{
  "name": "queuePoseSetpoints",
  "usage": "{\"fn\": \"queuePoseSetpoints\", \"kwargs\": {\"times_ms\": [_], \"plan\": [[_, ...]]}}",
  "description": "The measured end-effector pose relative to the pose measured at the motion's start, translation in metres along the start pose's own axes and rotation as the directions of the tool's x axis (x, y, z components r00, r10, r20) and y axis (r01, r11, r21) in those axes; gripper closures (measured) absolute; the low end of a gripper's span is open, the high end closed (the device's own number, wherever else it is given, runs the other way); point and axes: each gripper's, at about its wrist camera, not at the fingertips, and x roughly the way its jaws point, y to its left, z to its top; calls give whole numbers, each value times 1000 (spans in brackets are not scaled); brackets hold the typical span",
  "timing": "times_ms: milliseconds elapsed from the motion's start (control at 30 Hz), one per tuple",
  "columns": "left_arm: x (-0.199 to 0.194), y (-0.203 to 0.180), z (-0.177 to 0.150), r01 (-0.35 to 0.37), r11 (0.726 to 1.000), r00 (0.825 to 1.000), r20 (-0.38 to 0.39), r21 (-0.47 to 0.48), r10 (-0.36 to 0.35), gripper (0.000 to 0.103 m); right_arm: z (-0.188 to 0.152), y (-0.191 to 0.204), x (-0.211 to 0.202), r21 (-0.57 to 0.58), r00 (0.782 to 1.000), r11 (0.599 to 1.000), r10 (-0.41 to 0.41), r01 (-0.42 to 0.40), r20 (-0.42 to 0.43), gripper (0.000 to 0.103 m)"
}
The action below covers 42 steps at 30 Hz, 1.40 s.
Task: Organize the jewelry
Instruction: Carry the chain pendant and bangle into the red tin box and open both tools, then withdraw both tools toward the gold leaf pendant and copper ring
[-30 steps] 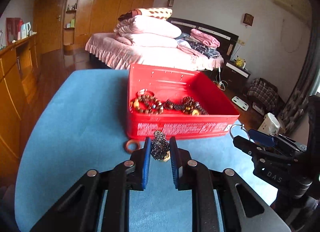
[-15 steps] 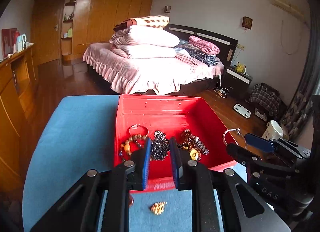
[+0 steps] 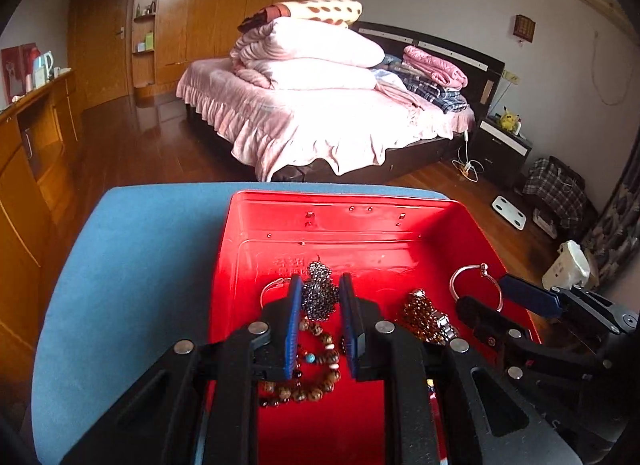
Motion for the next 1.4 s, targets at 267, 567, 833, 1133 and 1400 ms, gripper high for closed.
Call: {"fn": "queuePoseSetpoints", "kwargs": {"times_ms": [267, 567, 833, 1133, 1400], "plan": [[26, 0, 5, 5, 1000, 999, -53, -4, -5, 75, 5, -3, 27, -8, 999, 999, -32, 32, -31, 48], [-12, 8, 3, 15, 1000, 999, 35, 14, -15, 61, -7, -17, -5, 22, 997, 998, -58, 57, 53, 46], [-78, 15, -39, -67, 997, 990, 130, 38, 62, 41, -40, -2, -57, 23, 991, 1000, -18, 15, 136, 46], [-124, 32, -88, -113, 994, 982, 155, -1, 112, 39, -82, 20, -90, 34, 990, 999, 16, -21, 142, 46], [-142, 39, -110, -132, 991, 980, 147, 0, 130, 35, -112, 53, -90, 5, 995, 999, 51, -52, 89, 46]]}}
